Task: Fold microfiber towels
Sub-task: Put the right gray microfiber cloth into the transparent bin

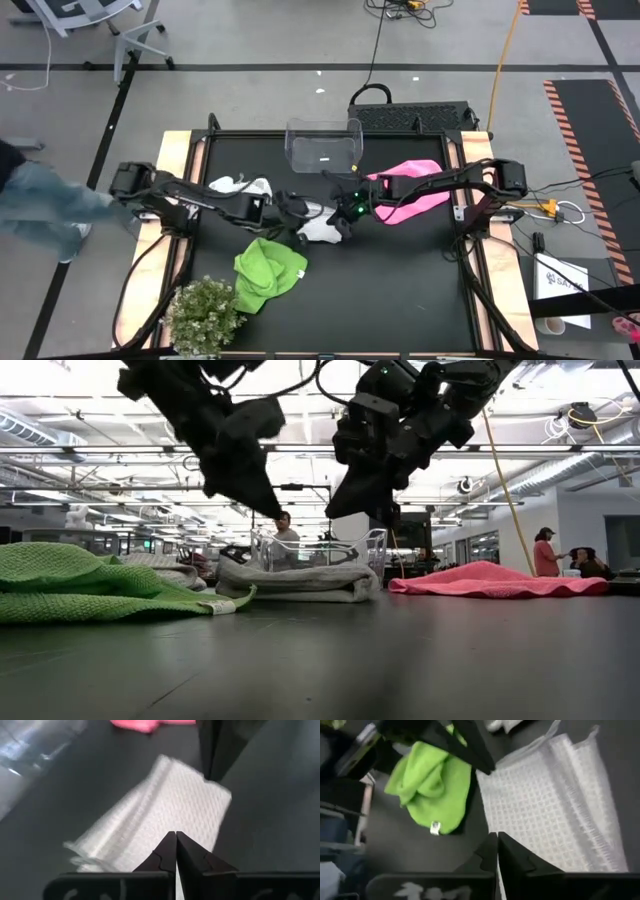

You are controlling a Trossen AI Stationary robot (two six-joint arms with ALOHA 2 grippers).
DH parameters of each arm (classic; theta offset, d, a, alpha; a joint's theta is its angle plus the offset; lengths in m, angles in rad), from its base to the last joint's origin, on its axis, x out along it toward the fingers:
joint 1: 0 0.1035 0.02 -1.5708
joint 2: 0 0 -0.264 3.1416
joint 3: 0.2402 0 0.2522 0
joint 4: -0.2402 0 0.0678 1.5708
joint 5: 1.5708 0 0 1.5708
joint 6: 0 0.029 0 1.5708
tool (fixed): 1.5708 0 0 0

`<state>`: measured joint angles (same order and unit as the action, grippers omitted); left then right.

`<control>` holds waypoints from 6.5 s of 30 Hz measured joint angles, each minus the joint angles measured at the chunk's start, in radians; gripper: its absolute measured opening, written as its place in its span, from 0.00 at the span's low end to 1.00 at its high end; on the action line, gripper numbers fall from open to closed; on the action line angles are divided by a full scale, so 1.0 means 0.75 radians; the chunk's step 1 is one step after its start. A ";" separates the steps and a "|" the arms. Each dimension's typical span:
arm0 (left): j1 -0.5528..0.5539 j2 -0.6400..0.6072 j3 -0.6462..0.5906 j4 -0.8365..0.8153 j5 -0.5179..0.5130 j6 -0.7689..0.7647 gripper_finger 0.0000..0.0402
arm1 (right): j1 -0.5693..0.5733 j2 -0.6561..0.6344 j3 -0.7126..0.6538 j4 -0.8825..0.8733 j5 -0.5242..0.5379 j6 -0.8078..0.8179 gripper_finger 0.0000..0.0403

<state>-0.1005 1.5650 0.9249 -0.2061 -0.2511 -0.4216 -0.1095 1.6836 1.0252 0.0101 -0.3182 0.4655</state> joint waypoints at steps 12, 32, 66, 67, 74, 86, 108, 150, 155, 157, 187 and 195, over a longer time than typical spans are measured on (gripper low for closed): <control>0.001 0.227 0.000 0.188 0.085 0.126 0.01 | 0.071 0.002 -0.256 0.475 0.269 -0.068 0.00; 0.062 0.400 0.007 0.300 0.094 0.077 0.02 | 0.113 0.172 -0.352 0.820 0.288 -0.027 0.00; 0.055 0.423 0.003 0.349 0.159 0.013 0.02 | 0.021 -0.064 -0.462 0.748 0.378 -0.353 0.00; 0.055 0.423 0.003 0.357 0.160 0.017 0.02 | 0.029 -0.065 -0.463 0.735 0.397 -0.361 0.00; 0.054 0.425 0.003 0.378 0.163 0.023 0.02 | 0.052 0.150 -0.452 0.946 0.428 -0.358 0.00; 0.054 0.425 0.003 0.373 0.162 0.008 0.01 | 0.048 0.503 -0.362 1.108 0.424 -0.417 0.00; 0.052 -0.019 0.000 0.128 0.018 0.179 0.01 | 0.036 0.538 -0.483 1.215 0.420 -0.357 0.00; 0.056 0.393 0.001 0.190 0.005 0.140 0.01 | 0.287 0.364 -0.313 1.011 0.527 -0.339 0.00; 0.049 0.395 0.003 0.213 0.031 0.130 0.02 | 0.264 0.488 -0.252 1.044 0.502 -0.406 0.00; 0.046 0.395 0.001 0.215 0.033 0.133 0.01 | 0.257 0.504 -0.247 1.032 0.484 -0.388 0.00; 0.044 0.394 0.003 0.217 0.058 0.142 0.01 | 0.155 0.395 -0.369 0.979 0.557 -0.521 0.00; 0.043 0.386 0.001 0.193 0.045 0.169 0.01 | 0.154 0.501 -0.401 1.046 0.529 -0.437 0.00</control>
<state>-0.0685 1.8542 0.9257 -0.0610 -0.2174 -0.2952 0.0059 2.0593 0.7243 0.7945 0.0788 0.1375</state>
